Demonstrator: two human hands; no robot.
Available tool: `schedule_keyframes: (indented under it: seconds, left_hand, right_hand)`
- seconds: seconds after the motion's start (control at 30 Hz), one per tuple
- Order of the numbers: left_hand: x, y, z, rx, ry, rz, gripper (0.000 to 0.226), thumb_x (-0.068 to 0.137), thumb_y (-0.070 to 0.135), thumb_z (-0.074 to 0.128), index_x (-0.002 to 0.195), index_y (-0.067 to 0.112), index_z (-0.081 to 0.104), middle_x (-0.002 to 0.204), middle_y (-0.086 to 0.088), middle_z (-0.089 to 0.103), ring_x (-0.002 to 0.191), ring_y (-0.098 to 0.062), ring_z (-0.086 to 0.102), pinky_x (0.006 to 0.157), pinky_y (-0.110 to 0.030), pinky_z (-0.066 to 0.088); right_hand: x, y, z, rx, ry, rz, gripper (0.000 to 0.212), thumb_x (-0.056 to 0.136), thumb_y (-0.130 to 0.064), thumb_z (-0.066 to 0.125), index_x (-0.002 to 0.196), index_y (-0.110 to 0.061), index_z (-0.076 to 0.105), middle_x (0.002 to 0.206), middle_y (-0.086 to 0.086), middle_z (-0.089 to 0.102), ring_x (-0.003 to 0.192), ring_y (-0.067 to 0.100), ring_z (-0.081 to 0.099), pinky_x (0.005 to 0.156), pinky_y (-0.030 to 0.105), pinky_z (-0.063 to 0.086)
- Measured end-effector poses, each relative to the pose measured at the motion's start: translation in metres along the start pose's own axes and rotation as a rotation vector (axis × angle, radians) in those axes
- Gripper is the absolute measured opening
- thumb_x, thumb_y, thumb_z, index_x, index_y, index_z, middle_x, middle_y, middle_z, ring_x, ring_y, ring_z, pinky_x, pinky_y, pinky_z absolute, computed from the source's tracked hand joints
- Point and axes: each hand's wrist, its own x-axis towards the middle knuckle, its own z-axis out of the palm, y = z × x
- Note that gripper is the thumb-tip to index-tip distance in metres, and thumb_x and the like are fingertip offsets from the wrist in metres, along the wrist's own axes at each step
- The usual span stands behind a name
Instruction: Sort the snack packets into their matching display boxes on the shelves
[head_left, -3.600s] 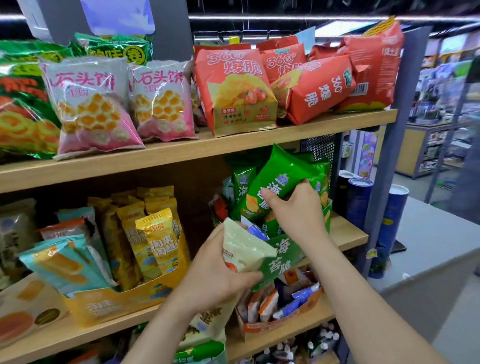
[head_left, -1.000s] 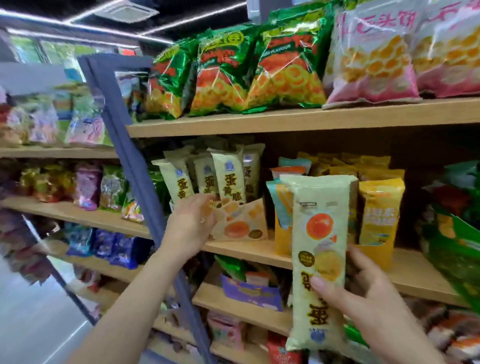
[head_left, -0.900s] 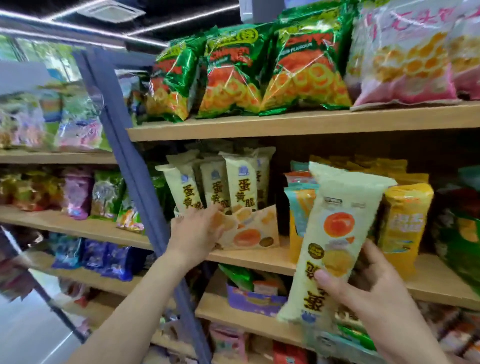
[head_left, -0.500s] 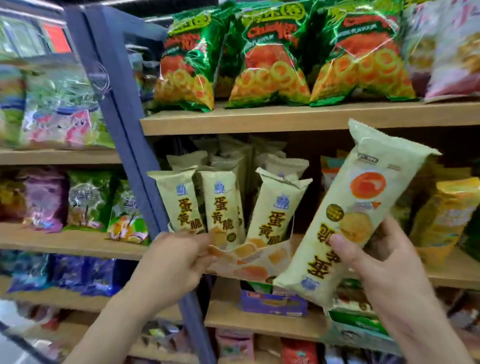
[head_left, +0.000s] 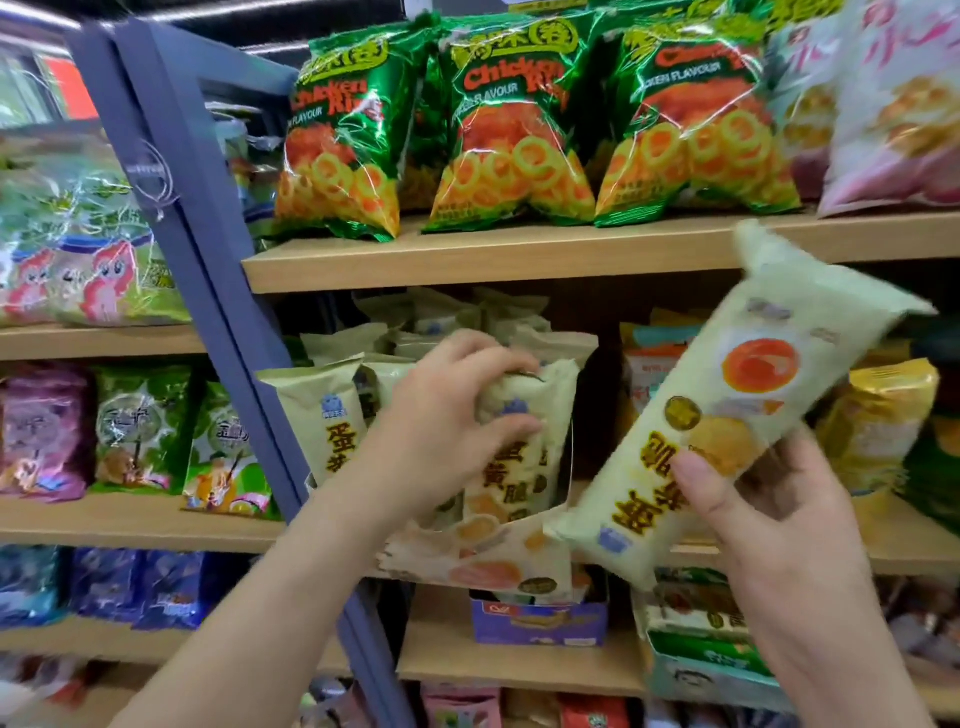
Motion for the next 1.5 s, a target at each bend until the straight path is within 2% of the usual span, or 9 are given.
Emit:
schedule_keyframes:
  seconds: [0.13, 0.33, 0.47, 0.57, 0.83, 1.03, 1.13, 1.3, 1.5]
  left_hand:
    - [-0.011, -0.021, -0.022, -0.041, 0.150, -0.039, 0.041, 0.071, 0.021, 0.084, 0.108, 0.028, 0.069, 0.108, 0.006, 0.060, 0.103, -0.010, 0.057, 0.086, -0.034, 0.051]
    - [-0.030, -0.028, -0.057, -0.209, 0.248, 0.037, 0.043, 0.067, 0.033, 0.084, 0.106, 0.037, 0.066, 0.110, 0.005, 0.064, 0.106, -0.018, 0.062, 0.087, -0.041, 0.053]
    - [-0.035, -0.034, -0.076, -0.270, 0.236, 0.073, 0.042, 0.066, 0.035, 0.079, 0.103, 0.049, 0.067, 0.109, 0.012, 0.064, 0.106, -0.020, 0.062, 0.087, -0.036, 0.051]
    - [-0.033, -0.039, -0.081, -0.239, 0.264, 0.047, 0.042, 0.065, 0.035, 0.080, 0.102, 0.051, 0.067, 0.108, 0.012, 0.064, 0.106, -0.019, 0.062, 0.086, -0.034, 0.052]
    - [-0.032, -0.036, -0.079, -0.014, 0.138, -0.004, 0.047, 0.073, 0.010, 0.081, 0.110, 0.031, 0.062, 0.112, 0.012, 0.059, 0.107, -0.011, 0.058, 0.087, -0.036, 0.052]
    - [-0.020, -0.054, -0.077, 0.296, 0.017, -0.112, 0.043, 0.082, 0.040, 0.066, 0.119, 0.018, 0.062, 0.113, 0.010, 0.055, 0.109, -0.019, 0.051, 0.090, -0.051, 0.047]
    - [-0.016, -0.051, -0.076, 0.472, 0.014, -0.040, 0.052, 0.078, 0.042, 0.055, 0.123, 0.015, 0.059, 0.120, 0.002, 0.060, 0.121, -0.024, 0.050, 0.096, -0.053, 0.043]
    - [-0.012, -0.034, -0.067, 0.390, -0.001, 0.021, 0.072, 0.075, 0.023, 0.053, 0.146, 0.021, 0.039, 0.138, -0.001, 0.050, 0.133, -0.022, 0.041, 0.109, -0.044, 0.036]
    - [-0.006, -0.034, -0.055, 0.515, -0.085, 0.013, 0.060, 0.079, 0.066, 0.040, 0.119, 0.031, 0.067, 0.132, 0.000, 0.046, 0.126, -0.023, 0.038, 0.098, -0.048, 0.039]
  right_hand:
    - [0.012, -0.015, 0.009, -0.008, 0.081, -0.169, 0.046, 0.064, -0.027, 0.075, 0.107, -0.028, 0.057, 0.099, -0.020, 0.073, 0.098, 0.001, 0.068, 0.076, 0.011, 0.053]
    - [0.035, -0.011, 0.045, -0.062, -0.054, -0.218, 0.053, 0.064, -0.024, 0.080, 0.109, -0.028, 0.053, 0.103, -0.017, 0.071, 0.101, 0.004, 0.068, 0.083, 0.019, 0.054]
    - [0.042, 0.017, 0.064, -0.384, -0.132, -0.106, 0.063, 0.069, -0.028, 0.086, 0.115, -0.036, 0.044, 0.105, -0.018, 0.066, 0.102, 0.000, 0.064, 0.089, 0.027, 0.054]
    - [0.038, 0.030, 0.077, -0.619, -0.250, -0.051, 0.064, 0.075, -0.035, 0.083, 0.117, -0.042, 0.035, 0.103, -0.024, 0.061, 0.095, -0.008, 0.060, 0.076, 0.011, 0.046]
    - [0.026, 0.040, 0.085, -1.134, -0.431, 0.068, 0.063, 0.079, -0.064, 0.067, 0.125, -0.037, 0.033, 0.117, -0.013, 0.059, 0.115, 0.018, 0.054, 0.098, 0.040, 0.041]
    - [0.027, 0.036, 0.068, -0.754, -0.137, -0.006, 0.042, 0.080, -0.060, 0.063, 0.115, -0.039, 0.052, 0.112, -0.019, 0.055, 0.108, 0.005, 0.053, 0.084, 0.023, 0.047]
    - [0.042, 0.043, 0.066, -0.770, 0.067, -0.037, 0.061, 0.085, -0.049, 0.067, 0.135, -0.029, 0.037, 0.129, -0.009, 0.051, 0.122, 0.016, 0.050, 0.094, 0.036, 0.049]
    - [0.062, 0.057, 0.075, -0.728, 0.083, -0.030, 0.069, 0.088, -0.033, 0.072, 0.141, -0.018, 0.030, 0.113, -0.004, 0.065, 0.106, 0.016, 0.064, 0.080, 0.032, 0.055]
    - [0.053, 0.054, 0.072, -0.420, -0.010, -0.072, 0.058, 0.085, -0.010, 0.074, 0.123, -0.039, 0.043, 0.108, -0.021, 0.062, 0.100, -0.011, 0.061, 0.078, 0.013, 0.053]
